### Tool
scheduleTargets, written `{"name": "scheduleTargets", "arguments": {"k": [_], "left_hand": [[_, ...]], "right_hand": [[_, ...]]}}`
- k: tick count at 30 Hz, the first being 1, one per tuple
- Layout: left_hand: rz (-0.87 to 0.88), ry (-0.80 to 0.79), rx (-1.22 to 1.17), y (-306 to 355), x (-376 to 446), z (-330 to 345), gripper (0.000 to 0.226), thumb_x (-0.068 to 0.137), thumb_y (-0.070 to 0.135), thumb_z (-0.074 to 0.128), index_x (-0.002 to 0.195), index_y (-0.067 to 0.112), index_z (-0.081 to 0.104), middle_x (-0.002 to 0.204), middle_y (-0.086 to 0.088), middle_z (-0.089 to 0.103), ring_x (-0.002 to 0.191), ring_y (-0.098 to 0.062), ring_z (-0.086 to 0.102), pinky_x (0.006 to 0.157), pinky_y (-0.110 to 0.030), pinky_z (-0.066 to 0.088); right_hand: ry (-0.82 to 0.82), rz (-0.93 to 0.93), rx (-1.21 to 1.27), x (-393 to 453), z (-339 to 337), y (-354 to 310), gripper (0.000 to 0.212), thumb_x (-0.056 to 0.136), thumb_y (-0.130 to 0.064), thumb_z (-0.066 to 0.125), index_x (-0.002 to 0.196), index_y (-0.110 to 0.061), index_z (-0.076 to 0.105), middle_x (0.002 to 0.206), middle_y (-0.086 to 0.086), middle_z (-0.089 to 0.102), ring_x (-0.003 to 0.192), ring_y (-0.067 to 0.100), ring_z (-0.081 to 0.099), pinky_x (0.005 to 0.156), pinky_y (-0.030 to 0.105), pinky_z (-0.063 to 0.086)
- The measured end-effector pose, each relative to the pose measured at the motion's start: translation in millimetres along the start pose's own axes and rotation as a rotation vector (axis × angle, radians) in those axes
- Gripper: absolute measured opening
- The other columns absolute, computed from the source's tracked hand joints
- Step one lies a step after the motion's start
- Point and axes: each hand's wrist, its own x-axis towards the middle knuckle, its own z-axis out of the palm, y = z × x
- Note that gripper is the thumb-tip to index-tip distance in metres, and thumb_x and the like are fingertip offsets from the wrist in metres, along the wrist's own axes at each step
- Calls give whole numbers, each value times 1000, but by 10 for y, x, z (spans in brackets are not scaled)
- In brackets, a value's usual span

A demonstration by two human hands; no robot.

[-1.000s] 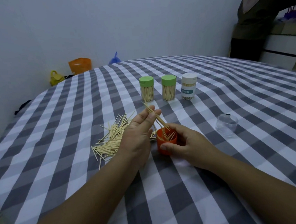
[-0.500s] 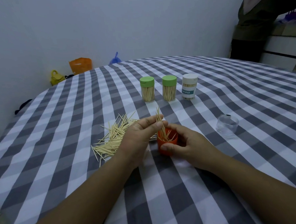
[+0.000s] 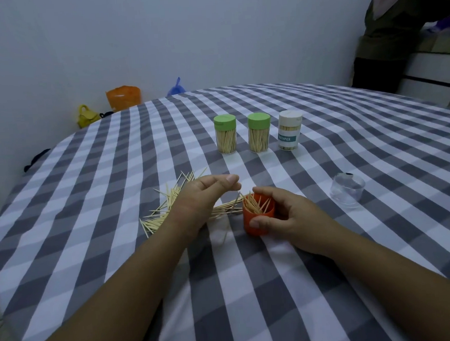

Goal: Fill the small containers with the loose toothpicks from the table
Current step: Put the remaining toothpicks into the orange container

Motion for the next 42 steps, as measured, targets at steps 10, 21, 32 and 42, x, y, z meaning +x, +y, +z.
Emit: {"name": "scheduleTargets", "arguments": {"k": [10,21,32,42], "left_hand": [[86,-142,842,-126,60,37,40,92,45,51,129,29,57,130,5,59,125,-16,48,110,-44,28],[45,-341,746,-94,56,50,66,86,22,65,145,29,35,138,8,51,128,-10,44,111,-28,31],[241,-293,1053,-90,108,173,38,99,25,45,137,23,50,131,1,53,121,-17,46,101,-29,37],[282,-216,1319,-64,111,105,28,94,23,48,113,15,67,108,-5,59,97,-24,57,85,-36,50]], "right_hand": [[-33,35,-15,-14,-112,4,65,79,-36,70,136,-37,40,125,-15,45,116,7,48,92,20,45],[-50,80,-16,-17,-223,36,70,74,-40,71,137,-37,41,137,-8,47,123,12,49,103,32,45],[-61,114,11,-34,-349,62,68,62,-47,70,126,-43,44,131,-9,52,118,10,52,101,33,46],[-40,118,5,-47,-305,47,78,56,-54,66,130,-42,44,137,-7,49,121,13,51,104,37,44]]}}
